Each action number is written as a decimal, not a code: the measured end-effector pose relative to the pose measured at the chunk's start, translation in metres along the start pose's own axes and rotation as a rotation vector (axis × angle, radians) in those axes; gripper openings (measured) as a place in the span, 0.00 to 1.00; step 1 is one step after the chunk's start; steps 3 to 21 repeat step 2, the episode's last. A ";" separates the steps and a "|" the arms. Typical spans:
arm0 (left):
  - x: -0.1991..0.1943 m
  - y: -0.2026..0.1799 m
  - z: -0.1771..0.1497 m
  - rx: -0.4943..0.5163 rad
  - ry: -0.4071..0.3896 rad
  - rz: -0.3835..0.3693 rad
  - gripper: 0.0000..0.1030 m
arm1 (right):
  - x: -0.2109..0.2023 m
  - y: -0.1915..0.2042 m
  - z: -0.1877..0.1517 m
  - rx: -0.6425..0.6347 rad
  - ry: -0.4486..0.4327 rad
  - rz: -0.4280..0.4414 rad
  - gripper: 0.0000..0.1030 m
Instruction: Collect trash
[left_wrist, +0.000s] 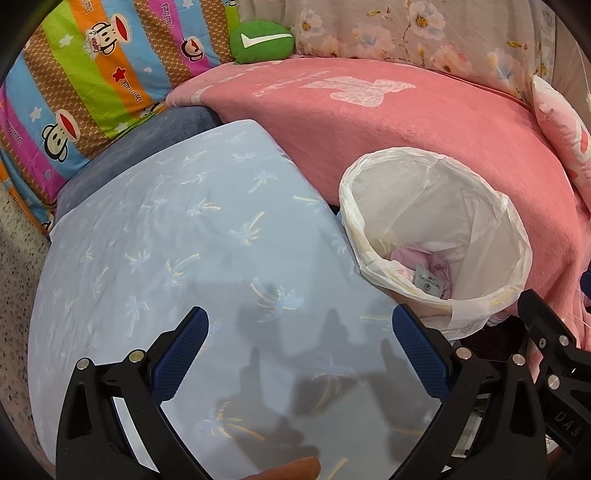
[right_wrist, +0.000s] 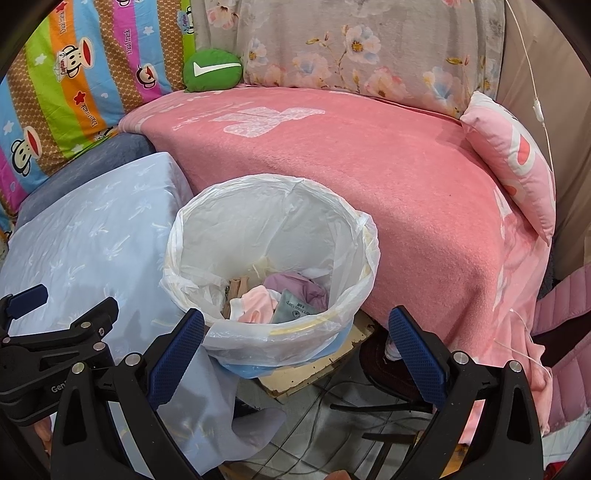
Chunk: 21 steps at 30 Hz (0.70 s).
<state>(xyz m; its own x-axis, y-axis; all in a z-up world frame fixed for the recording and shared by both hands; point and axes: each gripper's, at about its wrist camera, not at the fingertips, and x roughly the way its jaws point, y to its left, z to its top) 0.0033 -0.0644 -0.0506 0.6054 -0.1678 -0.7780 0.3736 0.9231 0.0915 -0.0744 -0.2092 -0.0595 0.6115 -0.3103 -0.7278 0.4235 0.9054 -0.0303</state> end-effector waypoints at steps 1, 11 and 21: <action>0.000 0.000 0.000 0.002 0.002 -0.004 0.93 | 0.001 -0.001 0.000 0.001 0.000 -0.002 0.94; 0.001 0.000 0.000 0.004 0.002 -0.006 0.93 | 0.000 -0.001 0.000 0.003 0.000 -0.002 0.94; 0.001 0.000 0.000 0.004 0.002 -0.006 0.93 | 0.000 -0.001 0.000 0.003 0.000 -0.002 0.94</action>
